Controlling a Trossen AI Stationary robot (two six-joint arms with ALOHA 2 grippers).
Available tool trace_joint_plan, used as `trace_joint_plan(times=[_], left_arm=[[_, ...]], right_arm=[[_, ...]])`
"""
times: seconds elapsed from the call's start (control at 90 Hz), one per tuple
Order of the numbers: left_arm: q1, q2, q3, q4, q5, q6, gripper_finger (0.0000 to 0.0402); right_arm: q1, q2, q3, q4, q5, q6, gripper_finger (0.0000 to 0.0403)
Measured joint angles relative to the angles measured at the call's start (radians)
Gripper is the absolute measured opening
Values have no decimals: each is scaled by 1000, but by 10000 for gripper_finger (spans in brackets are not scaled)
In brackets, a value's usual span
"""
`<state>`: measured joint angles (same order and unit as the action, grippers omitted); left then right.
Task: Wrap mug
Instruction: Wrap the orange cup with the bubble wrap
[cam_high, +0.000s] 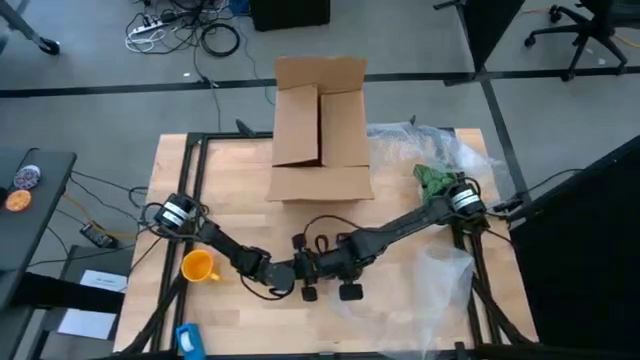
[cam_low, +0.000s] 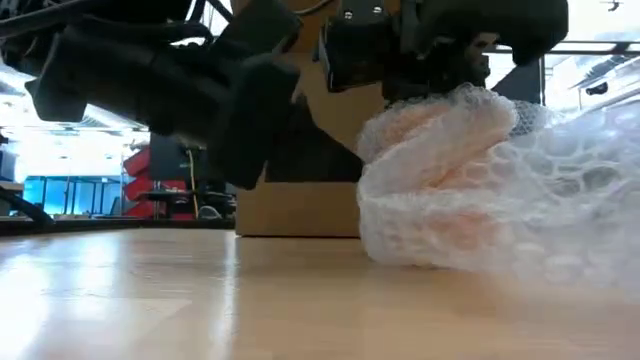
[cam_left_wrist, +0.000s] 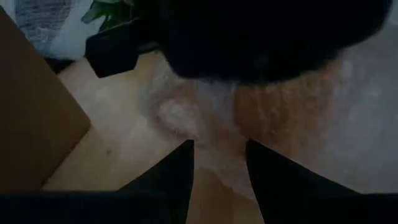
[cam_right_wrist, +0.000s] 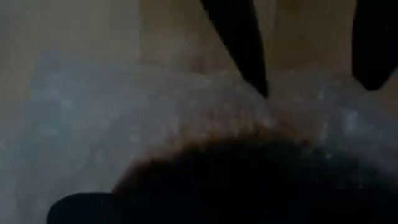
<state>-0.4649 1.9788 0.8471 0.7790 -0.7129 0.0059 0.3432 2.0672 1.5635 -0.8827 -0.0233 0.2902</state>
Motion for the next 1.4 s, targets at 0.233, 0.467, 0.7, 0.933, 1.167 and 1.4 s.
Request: trace_joint_plan(times=[0.233, 0.467, 0.7, 0.933, 1.167, 1.4], left_arm=[[-45, -95, 1, -169, -152, 114, 131], [-67, -136, 1, -346, -320, 132, 131], [-61, -134, 1, -412, -310, 38, 131], [-61, -133, 0, -404, -307, 7, 131], [-61, -133, 0, -413, -306, -17, 131], [-61, -133, 0, -410, -306, -18, 131]], right_arm=[[5, -63, 20, -62, 9, 24, 0], [3, -185, 45, -122, 20, 101, 0], [2, -136, 12, -104, 66, 119, 0], [1, -11, 5, -87, 70, 123, 0], [2, -18, 42, -139, 34, 112, 0], [18, -91, 127, -256, 93, 123, 0]])
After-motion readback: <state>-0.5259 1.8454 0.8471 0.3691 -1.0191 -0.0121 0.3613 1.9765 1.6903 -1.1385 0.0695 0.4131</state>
